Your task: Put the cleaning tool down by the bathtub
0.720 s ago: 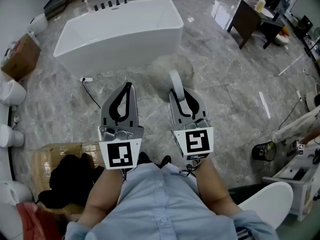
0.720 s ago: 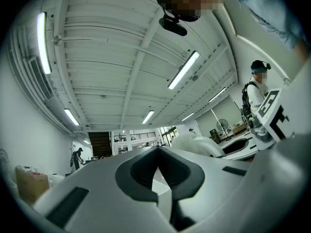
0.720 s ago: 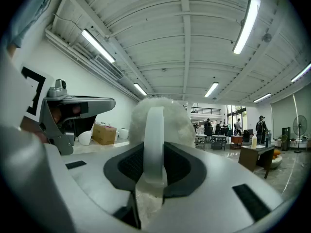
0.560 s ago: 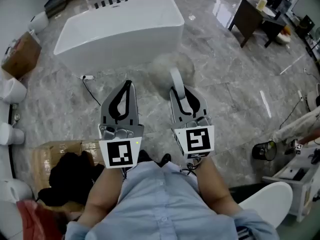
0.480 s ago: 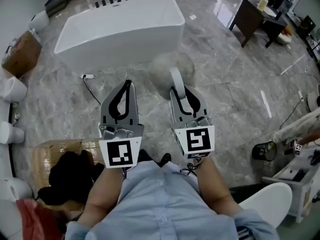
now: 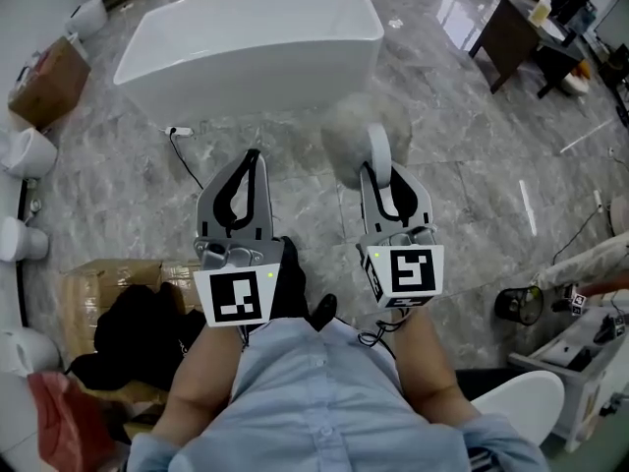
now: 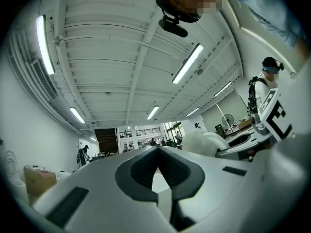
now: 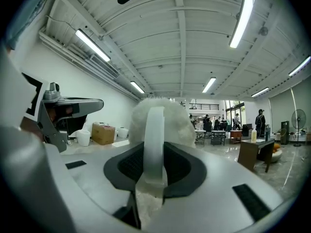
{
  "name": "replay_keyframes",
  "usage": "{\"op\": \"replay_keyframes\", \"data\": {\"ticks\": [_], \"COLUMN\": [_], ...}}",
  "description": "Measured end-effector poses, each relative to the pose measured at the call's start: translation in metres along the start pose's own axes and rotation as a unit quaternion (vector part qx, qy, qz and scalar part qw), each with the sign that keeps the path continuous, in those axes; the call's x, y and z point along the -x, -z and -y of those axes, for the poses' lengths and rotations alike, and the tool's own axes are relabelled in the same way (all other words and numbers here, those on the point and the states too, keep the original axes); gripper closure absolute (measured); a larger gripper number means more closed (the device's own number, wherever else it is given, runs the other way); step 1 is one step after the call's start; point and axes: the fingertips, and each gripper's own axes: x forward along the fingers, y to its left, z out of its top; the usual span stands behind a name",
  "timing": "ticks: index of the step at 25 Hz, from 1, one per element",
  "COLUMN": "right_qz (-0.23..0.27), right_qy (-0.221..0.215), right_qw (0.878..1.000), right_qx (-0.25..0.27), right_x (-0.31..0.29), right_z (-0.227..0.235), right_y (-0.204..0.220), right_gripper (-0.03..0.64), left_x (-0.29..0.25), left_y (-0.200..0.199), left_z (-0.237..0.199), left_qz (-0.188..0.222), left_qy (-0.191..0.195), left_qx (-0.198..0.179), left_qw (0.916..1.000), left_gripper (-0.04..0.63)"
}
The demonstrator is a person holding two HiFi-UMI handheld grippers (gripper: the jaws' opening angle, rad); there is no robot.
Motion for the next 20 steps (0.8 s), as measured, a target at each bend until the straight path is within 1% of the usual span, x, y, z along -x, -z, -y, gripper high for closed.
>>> {"op": "replay_keyframes", "data": {"ticks": [5, 11, 13, 17, 20], "right_qz": [-0.020, -0.033, -0.035, -0.039, -0.037], "right_qy": [0.005, -0.011, -0.017, -0.034, -0.030], "right_qw": [1.000, 0.999, 0.999, 0.999, 0.999], "right_qx": [-0.001, 0.000, 0.001, 0.011, 0.012], "right_x": [-0.045, -0.127, -0.159, -0.218, -0.254], "right_z": [0.005, 0.011, 0.011, 0.007, 0.006], "right_y": [0.016, 0.030, 0.031, 0.026, 0.016], "right_gripper": [0.512, 0.512, 0.512, 0.512, 0.512], "left_x": [-0.032, -0.087, -0.107, -0.147, -0.174], "left_y": [0.033, 0.078, 0.091, 0.108, 0.113], "left_z": [-0.029, -0.066, -0.084, -0.124, -0.150], "left_qz": [-0.013, -0.034, -0.040, -0.040, -0.032], "left_qy": [-0.011, -0.018, -0.023, -0.040, -0.046], "left_qx": [0.010, 0.008, 0.007, 0.018, 0.021], "left_qw": [0.9998, 0.9992, 0.9989, 0.9982, 0.9982], "left_gripper": [0.580, 0.580, 0.580, 0.580, 0.580]}}
